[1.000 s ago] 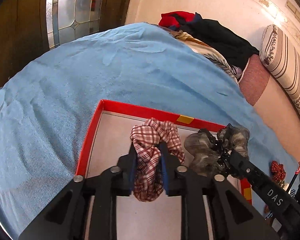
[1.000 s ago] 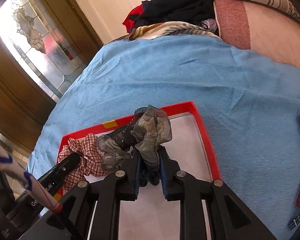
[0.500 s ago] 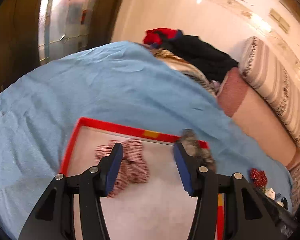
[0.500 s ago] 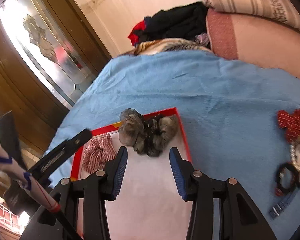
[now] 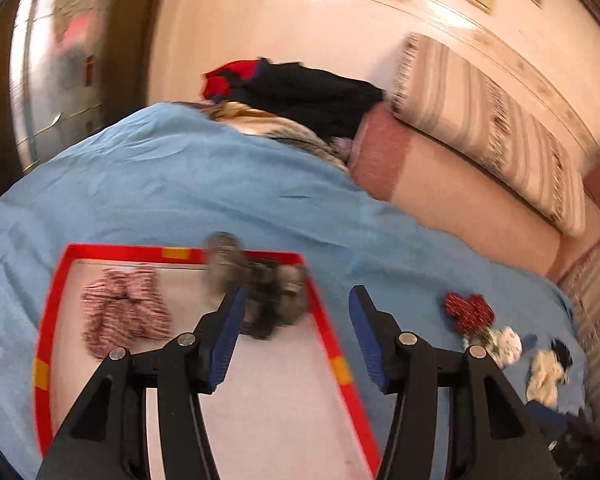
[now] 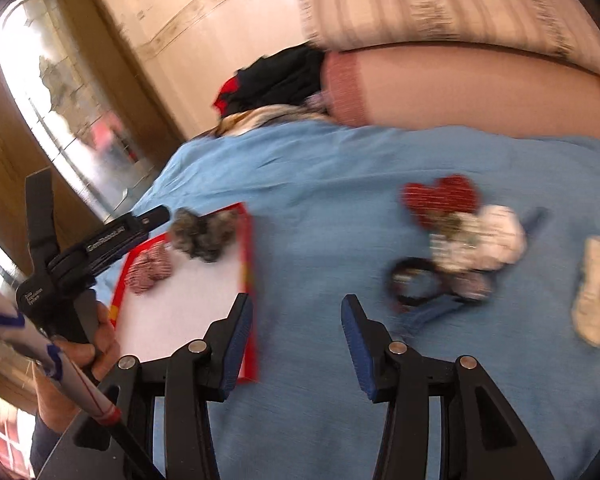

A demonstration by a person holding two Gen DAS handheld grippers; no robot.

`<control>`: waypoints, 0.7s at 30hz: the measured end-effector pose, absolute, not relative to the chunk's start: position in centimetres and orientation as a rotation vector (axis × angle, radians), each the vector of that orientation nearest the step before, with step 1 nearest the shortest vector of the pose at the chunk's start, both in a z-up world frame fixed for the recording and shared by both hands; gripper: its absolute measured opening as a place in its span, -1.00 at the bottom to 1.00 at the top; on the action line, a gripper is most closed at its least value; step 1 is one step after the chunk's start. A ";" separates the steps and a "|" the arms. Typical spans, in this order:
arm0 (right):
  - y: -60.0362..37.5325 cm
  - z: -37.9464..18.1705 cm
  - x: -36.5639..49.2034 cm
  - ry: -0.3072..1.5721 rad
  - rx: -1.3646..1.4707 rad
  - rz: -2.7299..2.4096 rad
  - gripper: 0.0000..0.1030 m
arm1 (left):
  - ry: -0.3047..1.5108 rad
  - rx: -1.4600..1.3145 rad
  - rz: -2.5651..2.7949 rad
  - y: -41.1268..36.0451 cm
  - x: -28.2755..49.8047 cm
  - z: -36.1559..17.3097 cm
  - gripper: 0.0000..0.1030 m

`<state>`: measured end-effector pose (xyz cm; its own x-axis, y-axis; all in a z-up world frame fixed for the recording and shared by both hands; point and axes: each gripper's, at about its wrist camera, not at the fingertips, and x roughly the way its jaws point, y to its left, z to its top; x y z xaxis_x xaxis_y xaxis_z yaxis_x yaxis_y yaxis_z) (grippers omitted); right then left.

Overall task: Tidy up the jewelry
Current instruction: 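Open both tools to drop the scrunchies into the tray, then move both tools back toward the remaining jewelry on the blanket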

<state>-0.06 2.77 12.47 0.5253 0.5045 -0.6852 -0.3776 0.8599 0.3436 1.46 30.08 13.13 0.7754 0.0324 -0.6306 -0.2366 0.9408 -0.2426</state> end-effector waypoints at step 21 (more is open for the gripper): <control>-25.5 4.9 5.2 1.001 0.548 -0.169 0.09 | 0.811 -0.148 -0.197 14.9 0.9 8.7 0.04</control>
<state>5.22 -25.46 4.91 0.5397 0.1113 -0.8345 0.3791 0.8529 0.3589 0.91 14.87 8.66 0.6719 -0.2305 -0.7039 0.1177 0.9715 -0.2059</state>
